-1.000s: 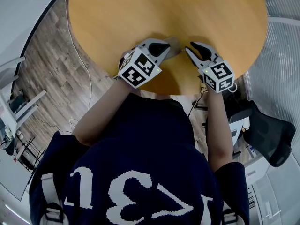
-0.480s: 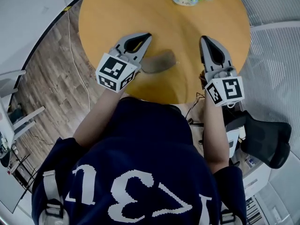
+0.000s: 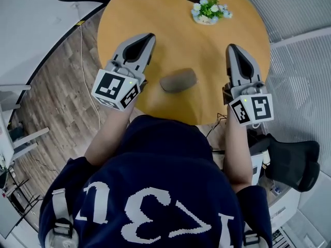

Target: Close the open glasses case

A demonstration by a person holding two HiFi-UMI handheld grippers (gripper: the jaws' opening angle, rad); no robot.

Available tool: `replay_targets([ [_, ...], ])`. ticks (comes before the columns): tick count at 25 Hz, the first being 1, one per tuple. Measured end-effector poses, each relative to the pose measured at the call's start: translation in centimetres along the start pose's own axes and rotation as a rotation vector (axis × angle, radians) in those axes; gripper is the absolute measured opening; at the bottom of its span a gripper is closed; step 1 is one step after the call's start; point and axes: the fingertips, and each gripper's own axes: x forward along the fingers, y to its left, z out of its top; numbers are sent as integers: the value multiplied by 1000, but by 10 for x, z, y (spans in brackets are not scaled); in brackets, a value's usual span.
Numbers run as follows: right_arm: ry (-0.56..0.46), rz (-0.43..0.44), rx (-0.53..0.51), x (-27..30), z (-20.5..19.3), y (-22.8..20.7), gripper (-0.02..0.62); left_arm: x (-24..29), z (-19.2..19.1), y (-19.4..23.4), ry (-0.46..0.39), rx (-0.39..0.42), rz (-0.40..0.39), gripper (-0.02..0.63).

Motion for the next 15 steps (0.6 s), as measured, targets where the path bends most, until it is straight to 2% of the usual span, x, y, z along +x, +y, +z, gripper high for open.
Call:
replay_targets([
  [6, -25, -18, -10, -2, 13, 2, 23, -7, 12, 6, -32, 10, 14, 14],
  [15, -24, -37, -5, -4, 10, -6, 23, -3, 16, 12, -48, 6, 27, 14],
])
